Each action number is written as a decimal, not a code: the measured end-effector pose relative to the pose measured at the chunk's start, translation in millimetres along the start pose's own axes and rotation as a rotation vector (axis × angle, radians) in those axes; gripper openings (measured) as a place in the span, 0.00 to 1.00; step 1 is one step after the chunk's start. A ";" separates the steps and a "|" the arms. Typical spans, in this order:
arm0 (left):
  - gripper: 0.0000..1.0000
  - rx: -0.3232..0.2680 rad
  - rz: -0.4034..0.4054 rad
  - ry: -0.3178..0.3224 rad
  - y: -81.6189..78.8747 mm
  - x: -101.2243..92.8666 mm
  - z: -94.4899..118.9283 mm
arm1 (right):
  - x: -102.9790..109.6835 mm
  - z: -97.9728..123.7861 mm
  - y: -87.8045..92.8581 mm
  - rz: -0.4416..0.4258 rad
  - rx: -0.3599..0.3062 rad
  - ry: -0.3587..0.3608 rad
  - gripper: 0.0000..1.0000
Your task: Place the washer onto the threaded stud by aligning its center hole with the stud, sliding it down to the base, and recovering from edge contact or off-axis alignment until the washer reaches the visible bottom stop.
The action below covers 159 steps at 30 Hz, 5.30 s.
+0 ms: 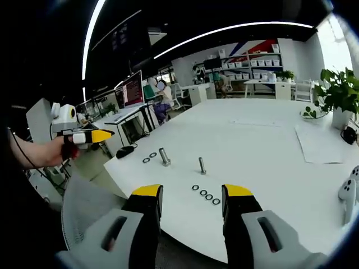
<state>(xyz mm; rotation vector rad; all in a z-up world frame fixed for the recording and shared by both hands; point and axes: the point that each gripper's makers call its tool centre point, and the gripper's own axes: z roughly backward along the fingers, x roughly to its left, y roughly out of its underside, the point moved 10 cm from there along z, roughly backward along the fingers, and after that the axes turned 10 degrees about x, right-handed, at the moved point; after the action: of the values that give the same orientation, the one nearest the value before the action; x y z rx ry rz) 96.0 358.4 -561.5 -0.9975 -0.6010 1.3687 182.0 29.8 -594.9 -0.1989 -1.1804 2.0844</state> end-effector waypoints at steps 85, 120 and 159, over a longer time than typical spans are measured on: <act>0.29 0.098 0.005 -0.008 -3.6 7.4 -22.1 | -12.3 -16.1 10.9 0.024 0.065 0.001 0.44; 0.29 0.184 0.048 -0.065 14.2 32.6 -25.3 | -6.3 -21.5 13.6 0.019 0.082 0.000 0.44; 0.28 0.483 0.027 -0.129 29.1 111.1 -86.1 | -0.8 -39.2 11.4 0.022 0.111 0.000 0.44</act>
<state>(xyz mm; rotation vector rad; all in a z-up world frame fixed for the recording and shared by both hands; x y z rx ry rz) 170.6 443.8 -649.4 -0.5325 -0.3245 1.5160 194.6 52.5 -626.4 -0.1603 -1.0631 2.1624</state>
